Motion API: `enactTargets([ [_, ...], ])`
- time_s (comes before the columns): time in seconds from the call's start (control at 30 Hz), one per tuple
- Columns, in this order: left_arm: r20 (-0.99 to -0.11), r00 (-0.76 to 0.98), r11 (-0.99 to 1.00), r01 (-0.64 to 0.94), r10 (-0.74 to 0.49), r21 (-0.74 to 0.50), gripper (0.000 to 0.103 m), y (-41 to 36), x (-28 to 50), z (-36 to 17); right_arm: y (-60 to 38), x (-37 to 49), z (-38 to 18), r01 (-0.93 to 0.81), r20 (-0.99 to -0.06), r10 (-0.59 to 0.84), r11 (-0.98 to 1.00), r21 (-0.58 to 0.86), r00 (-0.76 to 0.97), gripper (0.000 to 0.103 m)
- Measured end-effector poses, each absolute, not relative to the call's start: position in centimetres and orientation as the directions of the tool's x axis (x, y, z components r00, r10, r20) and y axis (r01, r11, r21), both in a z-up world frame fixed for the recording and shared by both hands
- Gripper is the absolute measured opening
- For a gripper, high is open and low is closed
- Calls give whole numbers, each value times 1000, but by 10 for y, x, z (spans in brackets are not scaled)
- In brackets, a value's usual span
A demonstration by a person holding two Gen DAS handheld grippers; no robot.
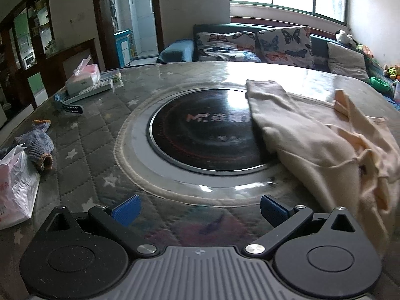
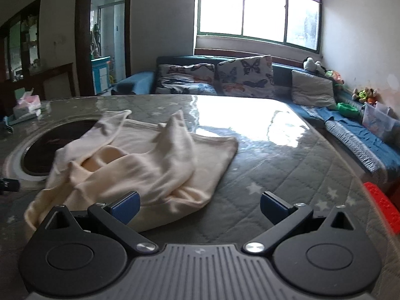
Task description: Fold clothes
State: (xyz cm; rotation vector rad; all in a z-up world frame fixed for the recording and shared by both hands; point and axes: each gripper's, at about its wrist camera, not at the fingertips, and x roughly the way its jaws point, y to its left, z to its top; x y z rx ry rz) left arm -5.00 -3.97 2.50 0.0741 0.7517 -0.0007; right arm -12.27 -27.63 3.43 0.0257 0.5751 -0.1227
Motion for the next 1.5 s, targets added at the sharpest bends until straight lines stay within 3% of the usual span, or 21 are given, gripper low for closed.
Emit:
enactTargets([
  [0.47, -698, 716, 993, 94, -15, 74, 103, -76, -71, 31, -261, -140, 36, 65, -566, -13, 995, 72, 824, 103],
  [1.5, -728, 684, 982, 163, -44, 94, 103, -109, -82, 36, -242, -140, 34, 53, -624, -13, 998, 45, 782, 103],
])
